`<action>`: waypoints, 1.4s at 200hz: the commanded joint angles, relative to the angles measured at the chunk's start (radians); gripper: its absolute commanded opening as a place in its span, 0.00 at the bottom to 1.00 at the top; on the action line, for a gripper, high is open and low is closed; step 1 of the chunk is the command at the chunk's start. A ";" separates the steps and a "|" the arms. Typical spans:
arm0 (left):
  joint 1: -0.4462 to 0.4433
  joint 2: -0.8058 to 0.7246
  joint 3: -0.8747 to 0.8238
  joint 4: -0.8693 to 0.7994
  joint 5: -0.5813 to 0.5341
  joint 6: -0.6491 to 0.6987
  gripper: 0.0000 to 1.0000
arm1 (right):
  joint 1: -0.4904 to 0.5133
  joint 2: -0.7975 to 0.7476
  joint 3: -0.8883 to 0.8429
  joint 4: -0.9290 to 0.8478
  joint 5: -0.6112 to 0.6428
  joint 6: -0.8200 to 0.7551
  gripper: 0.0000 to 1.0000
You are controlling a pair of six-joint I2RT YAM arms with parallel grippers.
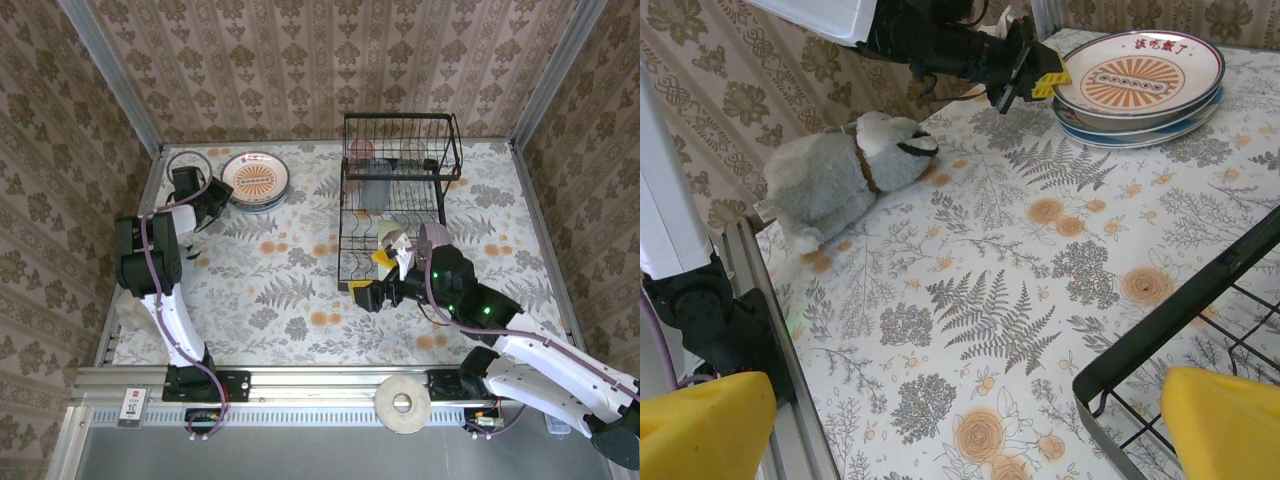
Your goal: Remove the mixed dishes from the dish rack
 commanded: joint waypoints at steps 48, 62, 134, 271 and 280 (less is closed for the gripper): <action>0.013 0.014 0.038 0.053 0.028 -0.019 0.00 | 0.018 0.016 0.034 0.014 0.027 -0.026 1.00; 0.014 0.014 0.036 0.052 0.027 -0.018 0.00 | 0.020 0.018 0.035 0.015 0.028 -0.028 1.00; 0.010 0.017 0.041 0.040 0.032 -0.004 0.16 | 0.025 0.023 0.036 0.009 0.034 -0.034 1.00; -0.007 -0.016 0.098 -0.130 0.015 0.103 0.81 | 0.038 0.028 0.041 0.006 0.039 -0.040 1.00; -0.010 -0.018 0.105 -0.145 0.009 0.112 0.88 | 0.039 0.028 0.041 0.005 0.040 -0.041 1.00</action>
